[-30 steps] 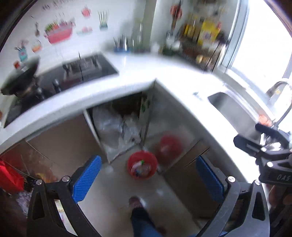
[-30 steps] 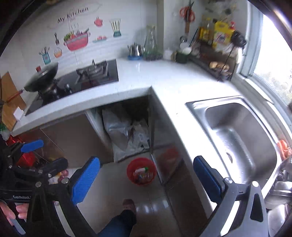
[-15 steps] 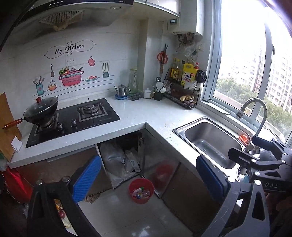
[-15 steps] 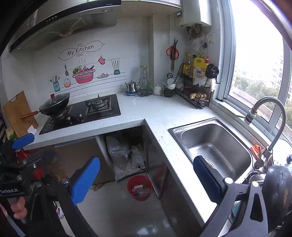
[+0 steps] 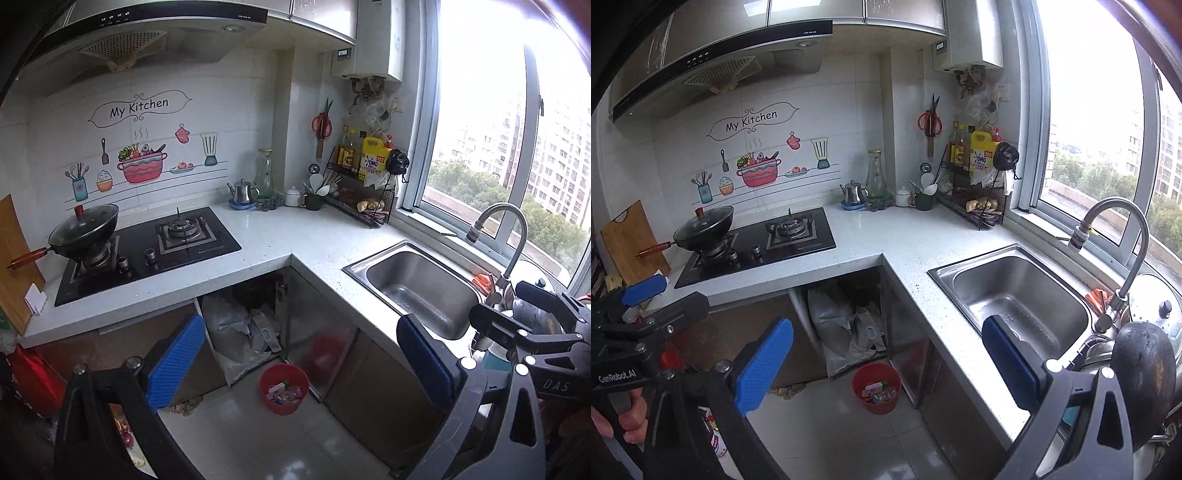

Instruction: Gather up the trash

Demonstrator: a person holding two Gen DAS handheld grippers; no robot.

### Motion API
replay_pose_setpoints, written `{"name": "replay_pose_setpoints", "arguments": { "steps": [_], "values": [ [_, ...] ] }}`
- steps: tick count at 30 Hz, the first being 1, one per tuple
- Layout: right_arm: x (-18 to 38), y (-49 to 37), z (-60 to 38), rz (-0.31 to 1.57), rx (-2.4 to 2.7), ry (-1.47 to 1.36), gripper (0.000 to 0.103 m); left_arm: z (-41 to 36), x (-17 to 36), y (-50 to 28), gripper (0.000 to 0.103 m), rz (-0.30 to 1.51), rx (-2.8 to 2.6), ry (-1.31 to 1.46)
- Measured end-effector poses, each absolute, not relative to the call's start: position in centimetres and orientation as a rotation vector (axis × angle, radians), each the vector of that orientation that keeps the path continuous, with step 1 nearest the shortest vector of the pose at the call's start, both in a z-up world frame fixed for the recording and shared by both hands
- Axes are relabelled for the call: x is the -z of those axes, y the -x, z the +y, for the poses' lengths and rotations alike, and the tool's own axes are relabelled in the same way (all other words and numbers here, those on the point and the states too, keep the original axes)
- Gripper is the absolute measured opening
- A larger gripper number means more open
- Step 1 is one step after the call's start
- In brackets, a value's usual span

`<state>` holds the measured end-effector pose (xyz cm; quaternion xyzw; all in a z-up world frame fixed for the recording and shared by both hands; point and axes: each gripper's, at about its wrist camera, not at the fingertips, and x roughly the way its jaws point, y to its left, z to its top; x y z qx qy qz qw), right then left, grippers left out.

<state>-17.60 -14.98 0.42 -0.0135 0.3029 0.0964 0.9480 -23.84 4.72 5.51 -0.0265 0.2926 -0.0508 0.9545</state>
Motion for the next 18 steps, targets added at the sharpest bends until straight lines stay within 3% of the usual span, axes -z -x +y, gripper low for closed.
{"name": "replay_pose_setpoints", "arguments": {
  "steps": [18],
  "values": [
    [-0.4,19.3,-15.9,0.624,-0.204,0.023,0.102,3.7,-5.2,25.0,0.103,0.615,0.134,0.031]
  ]
}}
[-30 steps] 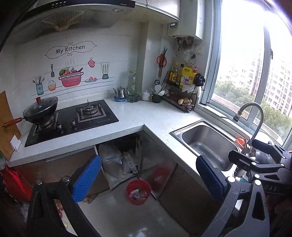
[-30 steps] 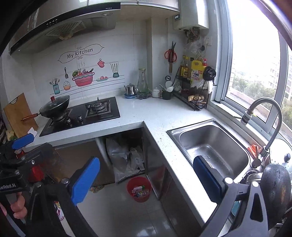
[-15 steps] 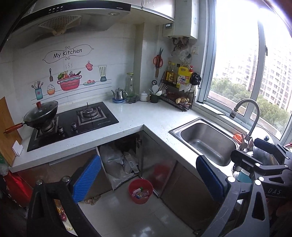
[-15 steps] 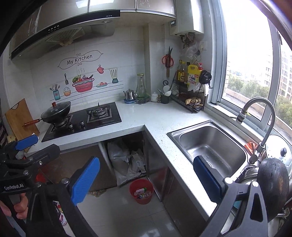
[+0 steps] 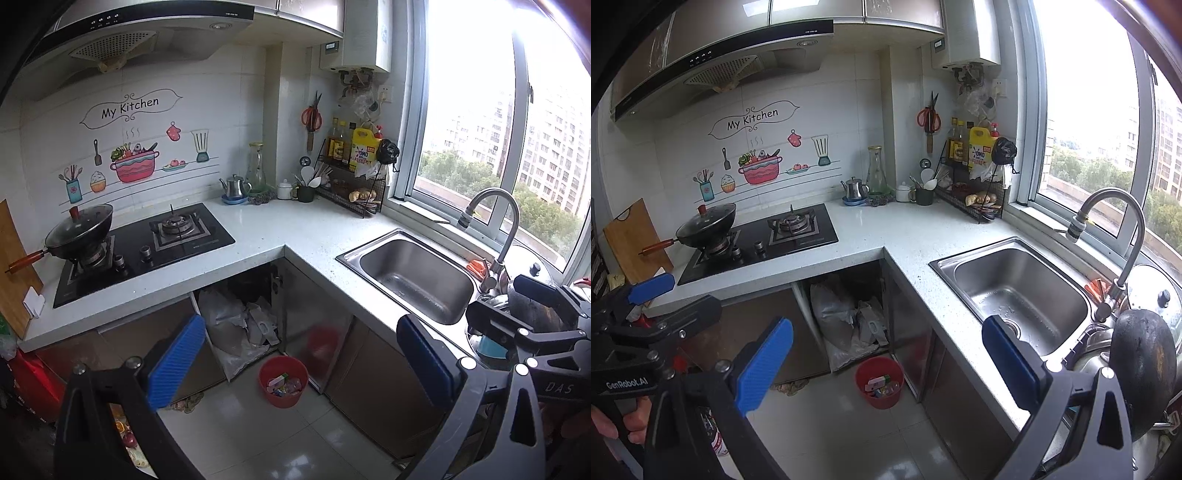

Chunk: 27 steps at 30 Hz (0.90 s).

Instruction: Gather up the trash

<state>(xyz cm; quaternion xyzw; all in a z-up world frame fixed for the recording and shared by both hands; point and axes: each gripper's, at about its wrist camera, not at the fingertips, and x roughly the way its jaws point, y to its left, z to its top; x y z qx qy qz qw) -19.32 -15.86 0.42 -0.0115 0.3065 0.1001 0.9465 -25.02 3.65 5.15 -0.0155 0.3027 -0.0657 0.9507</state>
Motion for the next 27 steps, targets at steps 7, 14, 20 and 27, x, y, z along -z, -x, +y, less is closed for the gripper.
{"name": "replay_pose_setpoints", "arguments": {
  "steps": [7,14,20,27],
  "values": [
    [-0.6,20.0,-16.2,0.619,-0.199,0.020,0.102,3.8,-5.3,25.2,0.103,0.623,0.152,0.036],
    [-0.7,20.2,-16.2,0.619,-0.197,0.018,0.102,3.7,-5.4,25.8,0.103,0.615,0.158,0.034],
    [-1.0,20.7,-15.8,0.615,-0.192,0.012,0.102,3.8,-5.4,26.2,0.103,0.610,0.168,0.030],
    [-1.1,21.0,-15.8,0.612,-0.189,0.008,0.102,3.8,-5.4,26.6,0.103,0.611,0.167,0.015]
  ]
}}
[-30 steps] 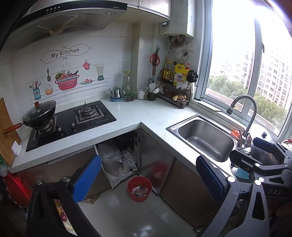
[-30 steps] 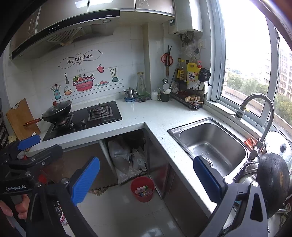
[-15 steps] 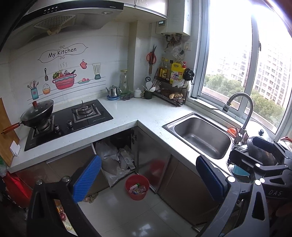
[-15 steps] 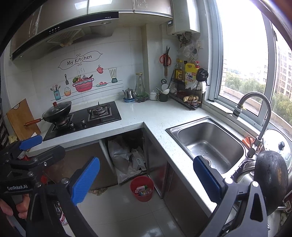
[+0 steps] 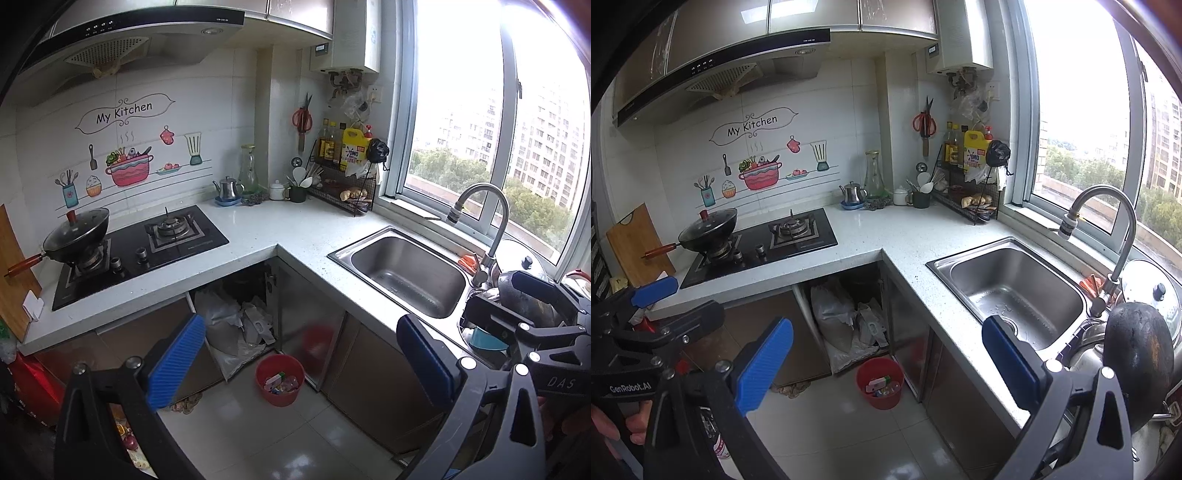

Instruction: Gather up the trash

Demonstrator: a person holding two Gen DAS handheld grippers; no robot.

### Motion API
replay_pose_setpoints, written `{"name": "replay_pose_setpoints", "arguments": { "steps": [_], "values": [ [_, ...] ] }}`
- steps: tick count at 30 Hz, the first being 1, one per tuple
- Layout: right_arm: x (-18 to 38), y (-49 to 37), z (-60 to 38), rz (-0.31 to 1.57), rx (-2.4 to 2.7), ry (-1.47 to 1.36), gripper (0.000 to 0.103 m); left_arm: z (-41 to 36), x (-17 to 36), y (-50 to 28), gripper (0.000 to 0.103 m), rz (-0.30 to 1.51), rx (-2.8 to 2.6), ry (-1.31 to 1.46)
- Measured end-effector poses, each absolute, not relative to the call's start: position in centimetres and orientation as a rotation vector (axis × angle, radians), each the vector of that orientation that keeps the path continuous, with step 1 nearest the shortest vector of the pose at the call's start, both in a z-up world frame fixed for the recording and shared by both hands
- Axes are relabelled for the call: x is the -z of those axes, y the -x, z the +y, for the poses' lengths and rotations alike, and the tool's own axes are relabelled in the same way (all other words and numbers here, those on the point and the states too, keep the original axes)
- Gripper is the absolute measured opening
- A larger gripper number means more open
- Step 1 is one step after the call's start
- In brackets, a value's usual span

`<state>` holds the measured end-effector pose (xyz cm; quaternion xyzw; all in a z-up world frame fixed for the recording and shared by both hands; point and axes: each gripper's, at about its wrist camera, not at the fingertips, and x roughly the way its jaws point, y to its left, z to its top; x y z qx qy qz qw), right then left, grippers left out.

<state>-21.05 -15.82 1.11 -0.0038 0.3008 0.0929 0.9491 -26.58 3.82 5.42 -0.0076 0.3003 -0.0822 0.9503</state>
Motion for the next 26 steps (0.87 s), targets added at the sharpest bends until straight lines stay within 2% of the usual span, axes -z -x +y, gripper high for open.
{"name": "replay_pose_setpoints", "arguments": {
  "steps": [26],
  "values": [
    [-1.4,22.7,-13.7,0.627,-0.147,-0.008,0.102,2.5,-5.1,27.8,0.103,0.625,0.189,0.008]
  ]
}}
